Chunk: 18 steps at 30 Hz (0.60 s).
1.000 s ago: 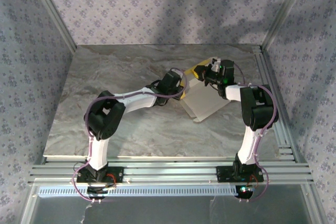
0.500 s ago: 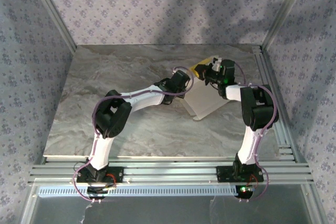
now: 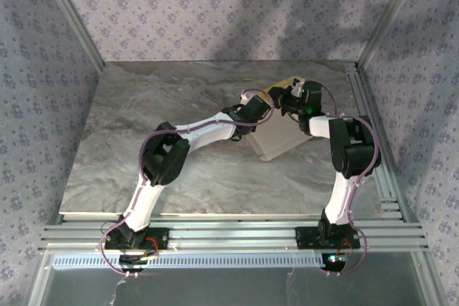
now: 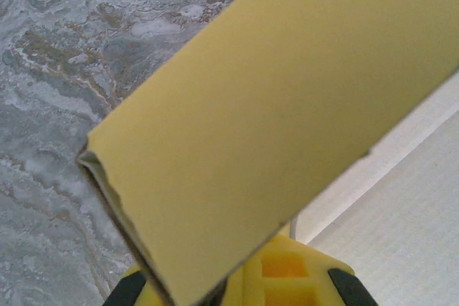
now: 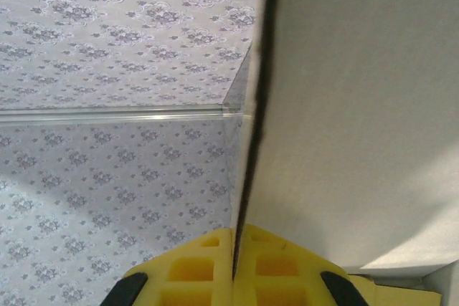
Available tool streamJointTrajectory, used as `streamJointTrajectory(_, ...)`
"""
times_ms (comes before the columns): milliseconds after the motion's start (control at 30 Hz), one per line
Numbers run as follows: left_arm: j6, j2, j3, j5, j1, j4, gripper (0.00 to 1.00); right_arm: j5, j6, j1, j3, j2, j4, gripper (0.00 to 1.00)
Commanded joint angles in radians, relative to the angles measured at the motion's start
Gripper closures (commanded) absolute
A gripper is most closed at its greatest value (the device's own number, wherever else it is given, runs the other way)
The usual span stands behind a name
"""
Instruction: Fold the paper box
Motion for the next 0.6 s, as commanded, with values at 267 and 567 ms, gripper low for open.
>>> streamJointTrajectory(267, 0.003, 0.076, 0.076, 0.018, 0.006, -0.045, 0.68, -0.098, 0.007, 0.023, -0.01, 0.005, -0.03, 1.0)
streamJointTrajectory(567, 0.0, 0.122, 0.141, -0.023, 0.012, -0.075, 0.78, -0.101, 0.012, 0.022, -0.012, 0.005, -0.026, 1.0)
